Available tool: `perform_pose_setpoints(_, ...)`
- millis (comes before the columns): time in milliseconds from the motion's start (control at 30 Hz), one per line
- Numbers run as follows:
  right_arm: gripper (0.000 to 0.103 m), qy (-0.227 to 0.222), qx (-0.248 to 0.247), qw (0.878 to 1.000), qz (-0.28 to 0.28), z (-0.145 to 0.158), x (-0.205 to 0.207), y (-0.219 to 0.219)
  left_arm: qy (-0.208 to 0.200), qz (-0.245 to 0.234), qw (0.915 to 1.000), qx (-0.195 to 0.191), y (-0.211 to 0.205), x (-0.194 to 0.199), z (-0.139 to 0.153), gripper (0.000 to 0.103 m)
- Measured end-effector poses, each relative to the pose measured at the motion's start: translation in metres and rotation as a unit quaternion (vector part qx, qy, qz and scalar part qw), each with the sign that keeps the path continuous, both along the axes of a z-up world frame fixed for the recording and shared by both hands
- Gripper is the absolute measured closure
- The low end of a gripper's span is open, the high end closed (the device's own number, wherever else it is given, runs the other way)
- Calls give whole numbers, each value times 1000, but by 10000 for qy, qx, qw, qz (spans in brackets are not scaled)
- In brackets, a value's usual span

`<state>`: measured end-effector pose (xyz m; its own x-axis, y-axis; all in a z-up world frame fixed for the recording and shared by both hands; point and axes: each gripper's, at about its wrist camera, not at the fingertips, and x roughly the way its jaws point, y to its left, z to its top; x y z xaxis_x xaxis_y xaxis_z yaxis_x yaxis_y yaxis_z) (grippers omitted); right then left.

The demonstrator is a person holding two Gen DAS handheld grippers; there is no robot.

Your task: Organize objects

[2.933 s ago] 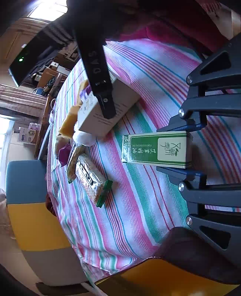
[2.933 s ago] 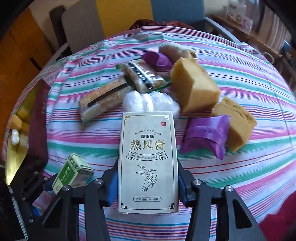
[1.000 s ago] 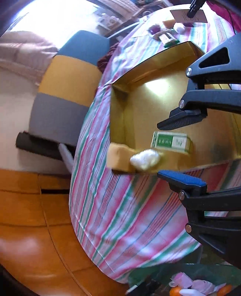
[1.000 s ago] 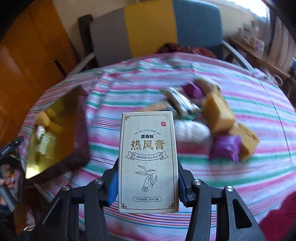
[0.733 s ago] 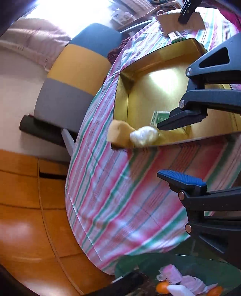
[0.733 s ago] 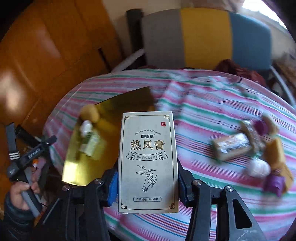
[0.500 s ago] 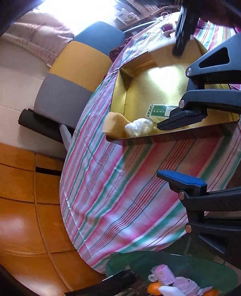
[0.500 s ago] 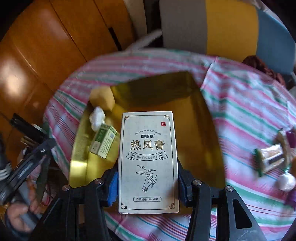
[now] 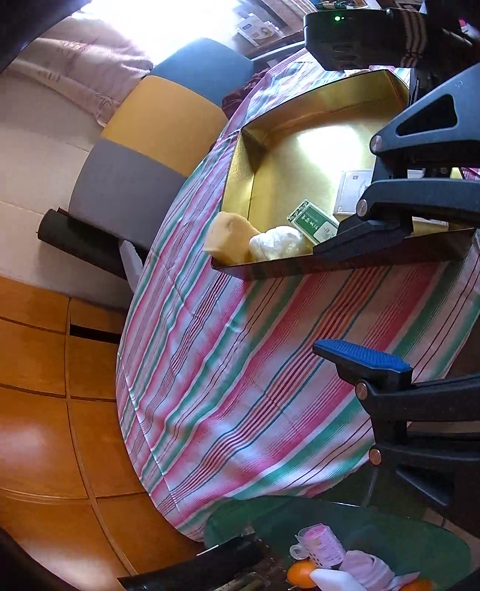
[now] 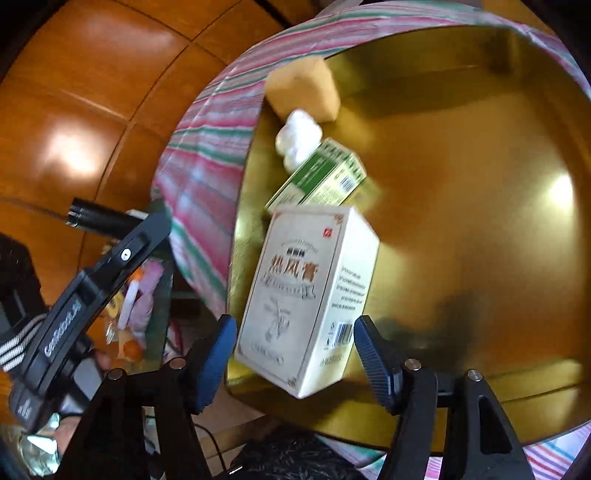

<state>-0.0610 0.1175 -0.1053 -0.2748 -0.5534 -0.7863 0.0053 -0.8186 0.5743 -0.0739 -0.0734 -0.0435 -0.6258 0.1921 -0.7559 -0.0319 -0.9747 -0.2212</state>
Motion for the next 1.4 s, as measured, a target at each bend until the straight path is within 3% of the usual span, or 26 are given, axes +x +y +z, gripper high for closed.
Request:
perform_pose_setpoints(133,36,166,41,9998,86,3,11,-1,91,-108,9999,-46,6,4,5,58)
perform_pose_setpoints(233,34,539,492,9973,-5,17,18,2,239,-180,9994,-143,11,10,11,58)
perform_pose_setpoints(400,29,1163,1383,9832,-247,49,38,16,389,-325,9983,-294,22,18,19,58)
perform_pose_setpoints(733,27,1754,2150,9589,-596,79,59,49,539,-847,9937,-498,59,31,27,58)
perform_pose_setpoints(1133,27,1816,2348,9473,-1207,90,87,105,521,-1419,9866,-618,104,42,27,58)
perform_pose_setpoints(1400,23,1625,2642,9327,-1842,93,112,170,506,-1869,9788,-665,140,50,26,58)
